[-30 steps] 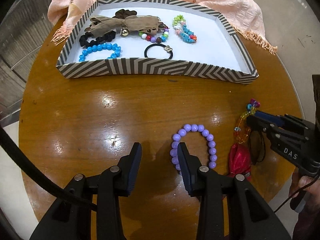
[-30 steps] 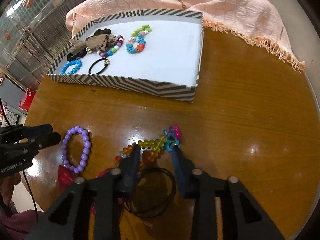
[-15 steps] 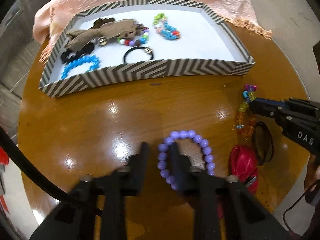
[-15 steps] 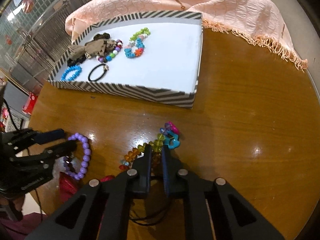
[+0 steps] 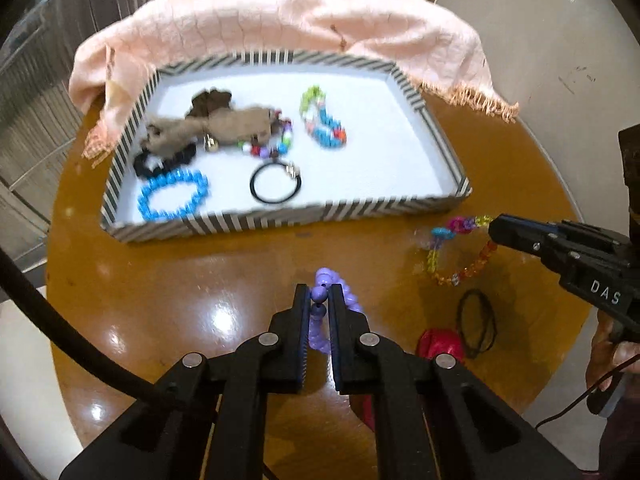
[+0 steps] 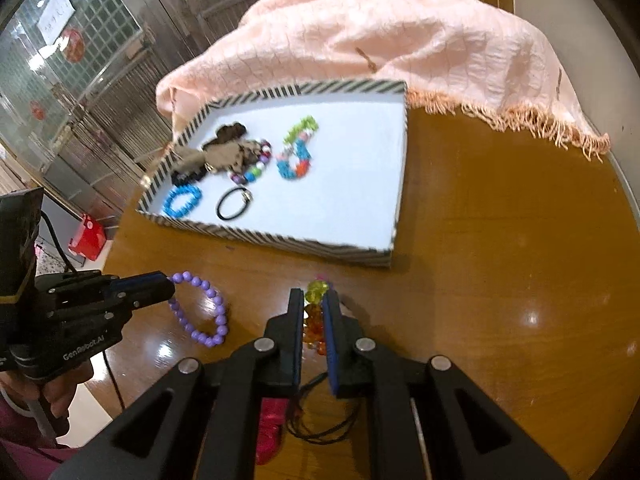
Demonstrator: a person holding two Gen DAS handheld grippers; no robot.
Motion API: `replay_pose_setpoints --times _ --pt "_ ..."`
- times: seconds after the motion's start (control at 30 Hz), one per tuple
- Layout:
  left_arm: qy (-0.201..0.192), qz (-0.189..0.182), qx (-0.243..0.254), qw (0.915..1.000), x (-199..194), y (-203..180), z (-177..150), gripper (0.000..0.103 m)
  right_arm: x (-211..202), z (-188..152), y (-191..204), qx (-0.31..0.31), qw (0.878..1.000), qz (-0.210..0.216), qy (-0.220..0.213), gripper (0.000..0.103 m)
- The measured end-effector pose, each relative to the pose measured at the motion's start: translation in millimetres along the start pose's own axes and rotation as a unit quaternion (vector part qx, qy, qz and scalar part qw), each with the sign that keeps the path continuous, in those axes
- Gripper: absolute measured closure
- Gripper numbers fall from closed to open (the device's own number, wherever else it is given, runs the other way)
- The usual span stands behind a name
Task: Organize jewelry
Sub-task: 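Grasp the purple bead bracelet with the left tool while the right tool grasps the amber bead bracelet, then carry both bracelets into the tray and open both tools to release them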
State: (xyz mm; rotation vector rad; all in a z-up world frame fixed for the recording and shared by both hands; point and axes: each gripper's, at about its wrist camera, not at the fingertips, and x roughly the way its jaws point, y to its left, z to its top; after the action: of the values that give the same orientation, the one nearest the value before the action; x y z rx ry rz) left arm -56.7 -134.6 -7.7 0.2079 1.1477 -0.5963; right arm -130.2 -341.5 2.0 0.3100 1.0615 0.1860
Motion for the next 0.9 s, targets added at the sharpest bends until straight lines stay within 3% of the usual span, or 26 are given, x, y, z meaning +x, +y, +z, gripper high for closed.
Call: replay_pose_setpoints --times 0.6,0.9 --pt "-0.067 0.037 0.016 0.9969 -39 -3 60 0.103 -35 63 26 -0.052 0.997 0.000 -0.060 0.094" --pt "-0.075 0.040 0.007 0.9963 -28 -5 98 0.103 -11 93 31 -0.059 0.997 0.000 -0.053 0.094"
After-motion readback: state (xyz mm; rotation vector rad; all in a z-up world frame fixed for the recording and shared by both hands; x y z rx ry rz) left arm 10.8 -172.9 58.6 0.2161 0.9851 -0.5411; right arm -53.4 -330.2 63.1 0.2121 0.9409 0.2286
